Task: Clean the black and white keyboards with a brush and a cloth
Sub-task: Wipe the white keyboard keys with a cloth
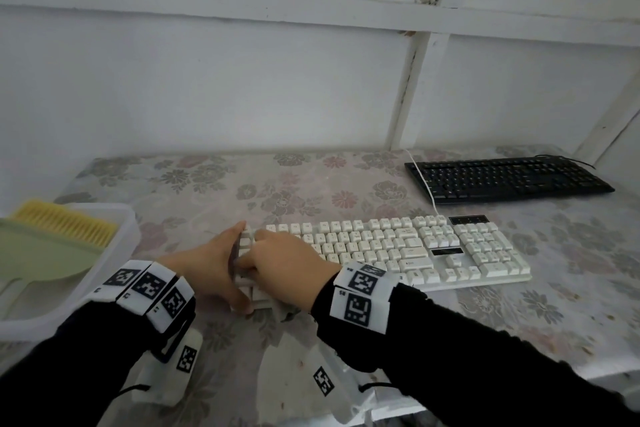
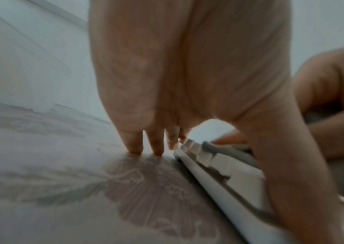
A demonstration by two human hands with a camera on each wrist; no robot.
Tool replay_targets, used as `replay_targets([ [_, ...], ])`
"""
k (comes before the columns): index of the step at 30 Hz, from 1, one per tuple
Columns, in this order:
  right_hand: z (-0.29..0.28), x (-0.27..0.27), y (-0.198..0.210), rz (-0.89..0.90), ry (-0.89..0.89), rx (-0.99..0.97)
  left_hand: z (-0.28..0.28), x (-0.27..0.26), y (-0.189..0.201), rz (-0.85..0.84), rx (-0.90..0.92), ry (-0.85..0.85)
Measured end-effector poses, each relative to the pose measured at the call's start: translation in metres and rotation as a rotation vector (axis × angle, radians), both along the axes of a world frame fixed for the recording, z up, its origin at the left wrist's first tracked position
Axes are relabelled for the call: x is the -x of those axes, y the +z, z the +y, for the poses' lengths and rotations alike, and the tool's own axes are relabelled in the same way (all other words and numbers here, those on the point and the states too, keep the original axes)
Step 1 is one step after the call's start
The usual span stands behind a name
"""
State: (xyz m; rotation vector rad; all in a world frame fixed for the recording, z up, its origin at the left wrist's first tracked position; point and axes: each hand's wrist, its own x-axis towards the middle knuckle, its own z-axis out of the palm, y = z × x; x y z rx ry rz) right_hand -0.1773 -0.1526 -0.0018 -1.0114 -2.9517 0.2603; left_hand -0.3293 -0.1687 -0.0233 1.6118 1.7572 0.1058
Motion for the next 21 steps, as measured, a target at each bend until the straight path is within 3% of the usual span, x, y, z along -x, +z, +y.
replay_targets([
  [16,0.027,-0.124,0.007,-0.087,-0.215,0.018,-0.001,0.004,0.0,-0.072,0.022,-0.027],
  [21,0.031,-0.133,0.013,-0.107,-0.261,0.049,0.0,0.0,-0.002,-0.052,0.002,0.019],
])
